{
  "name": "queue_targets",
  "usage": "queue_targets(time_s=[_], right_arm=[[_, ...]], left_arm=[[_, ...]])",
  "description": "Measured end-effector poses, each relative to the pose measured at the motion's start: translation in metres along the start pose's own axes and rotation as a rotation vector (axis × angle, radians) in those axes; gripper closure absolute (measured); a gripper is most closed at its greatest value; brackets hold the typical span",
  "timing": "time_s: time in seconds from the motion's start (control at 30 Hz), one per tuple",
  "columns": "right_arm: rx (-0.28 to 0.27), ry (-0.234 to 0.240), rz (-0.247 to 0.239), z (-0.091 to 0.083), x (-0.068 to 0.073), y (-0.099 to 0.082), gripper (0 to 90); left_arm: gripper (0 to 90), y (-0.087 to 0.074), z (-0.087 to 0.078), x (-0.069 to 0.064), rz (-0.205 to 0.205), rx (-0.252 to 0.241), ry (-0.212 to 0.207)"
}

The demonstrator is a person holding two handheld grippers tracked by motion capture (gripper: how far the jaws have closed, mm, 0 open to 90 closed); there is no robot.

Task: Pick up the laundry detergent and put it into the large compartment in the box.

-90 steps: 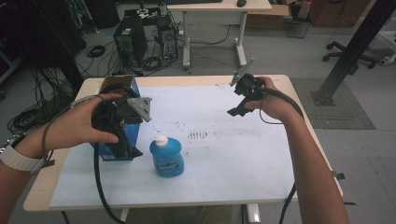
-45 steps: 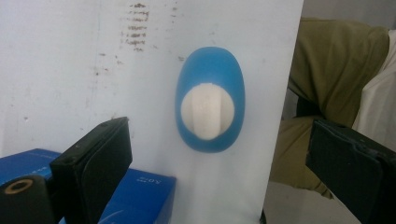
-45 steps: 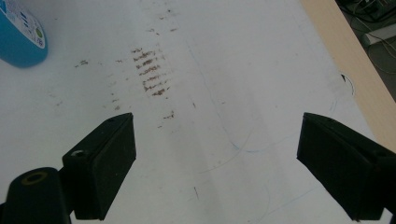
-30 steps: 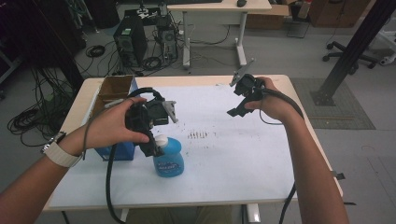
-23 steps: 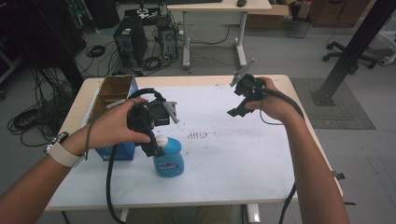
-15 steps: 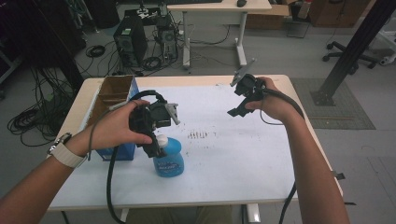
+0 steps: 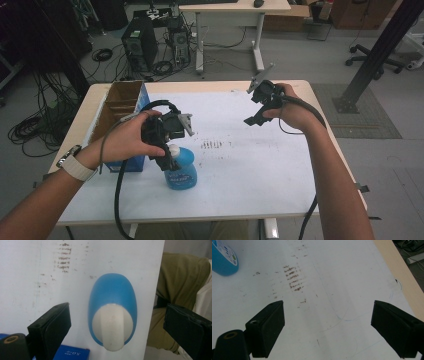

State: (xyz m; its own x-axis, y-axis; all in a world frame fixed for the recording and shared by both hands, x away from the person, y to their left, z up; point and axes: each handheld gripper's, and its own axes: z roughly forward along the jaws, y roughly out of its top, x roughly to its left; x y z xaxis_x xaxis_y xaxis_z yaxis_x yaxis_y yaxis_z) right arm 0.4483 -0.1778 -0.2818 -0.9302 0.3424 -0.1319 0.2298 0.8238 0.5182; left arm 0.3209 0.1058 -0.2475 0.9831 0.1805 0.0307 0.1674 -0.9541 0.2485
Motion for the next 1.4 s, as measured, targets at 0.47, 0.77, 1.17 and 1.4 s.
queue_targets(time_s=[0.47, 0.77, 1.17, 1.4], right_arm=[[-0.001, 0.0, -0.001, 0.0, 0.0, 0.0, 11.8], [0.0, 0.002, -0.001, 0.0, 0.001, -0.001, 11.8], [0.003, 0.004, 0.004, 0.0, 0.0, -0.002, 11.8], [0.002, 0.004, 0.005, 0.0, 0.001, -0.002, 11.9]], left_arm=[[8.9, -0.002, 0.015, 0.002, 0.004, 0.02, -0.01], [8.9, -0.004, 0.028, 0.005, 0.0, 0.033, -0.023], [10.5, -0.004, 0.039, 0.003, 0.011, 0.045, -0.015], [12.7, -0.005, 0.045, 0.004, 0.016, 0.055, -0.012]])
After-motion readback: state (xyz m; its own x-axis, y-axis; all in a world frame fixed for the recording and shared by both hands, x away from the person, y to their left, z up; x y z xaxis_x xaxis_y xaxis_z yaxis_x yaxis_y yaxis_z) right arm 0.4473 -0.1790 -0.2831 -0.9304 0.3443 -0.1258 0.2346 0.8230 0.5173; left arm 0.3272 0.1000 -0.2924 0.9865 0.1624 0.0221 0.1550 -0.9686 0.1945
